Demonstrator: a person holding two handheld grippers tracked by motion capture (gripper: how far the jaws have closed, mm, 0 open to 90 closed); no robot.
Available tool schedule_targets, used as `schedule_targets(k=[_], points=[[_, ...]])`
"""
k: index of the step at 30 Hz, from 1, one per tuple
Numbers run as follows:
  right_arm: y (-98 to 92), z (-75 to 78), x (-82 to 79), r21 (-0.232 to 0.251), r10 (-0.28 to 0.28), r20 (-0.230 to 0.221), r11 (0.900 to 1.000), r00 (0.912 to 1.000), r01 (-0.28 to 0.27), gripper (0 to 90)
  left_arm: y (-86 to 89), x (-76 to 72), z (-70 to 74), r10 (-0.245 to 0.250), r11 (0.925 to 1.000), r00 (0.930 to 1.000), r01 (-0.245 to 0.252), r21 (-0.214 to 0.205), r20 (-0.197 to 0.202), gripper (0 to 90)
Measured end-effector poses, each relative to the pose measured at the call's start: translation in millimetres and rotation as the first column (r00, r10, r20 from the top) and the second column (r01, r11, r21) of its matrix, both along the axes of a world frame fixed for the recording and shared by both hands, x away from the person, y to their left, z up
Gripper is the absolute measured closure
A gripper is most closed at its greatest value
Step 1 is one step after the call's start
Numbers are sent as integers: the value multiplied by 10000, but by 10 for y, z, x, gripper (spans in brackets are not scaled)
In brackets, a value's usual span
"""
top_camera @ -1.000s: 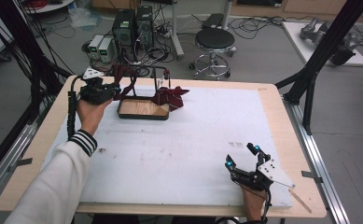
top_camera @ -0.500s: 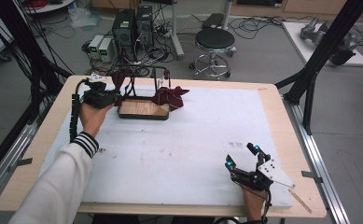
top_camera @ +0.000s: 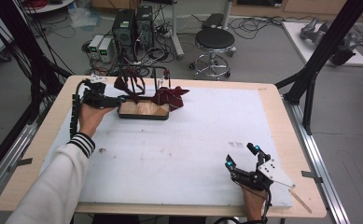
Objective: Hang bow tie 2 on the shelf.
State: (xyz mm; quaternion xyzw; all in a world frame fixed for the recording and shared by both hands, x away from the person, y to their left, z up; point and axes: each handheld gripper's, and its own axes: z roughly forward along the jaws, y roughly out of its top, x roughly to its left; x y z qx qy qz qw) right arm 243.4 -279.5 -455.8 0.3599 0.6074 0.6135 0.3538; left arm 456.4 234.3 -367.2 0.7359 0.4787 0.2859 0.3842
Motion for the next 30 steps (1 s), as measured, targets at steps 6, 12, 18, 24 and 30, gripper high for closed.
schedule_targets(k=[6,12,18,24,30], points=[[2,0,-2,2,7,-13,10000,10000,-7,106,68,-122,21,-1190,9871,9892,1272,-976,853,73],[0,1,-2,53,-14,-33,10000,10000,14,106,151,-453,2,-1924,9671,9569,2225,-1235,2176,73],[2,0,-1,-14,-40,57,10000,10000,40,106,318,-869,-60,-2199,9497,9116,2814,-1371,3473,73],[7,0,-7,-37,-57,-10,10000,10000,57,106,554,-1227,-215,-2021,9327,8738,3095,-1853,4423,76],[13,0,-12,-15,-79,-29,10000,10000,79,106,719,-1455,-405,-1856,9291,8703,3066,-2069,4563,77]])
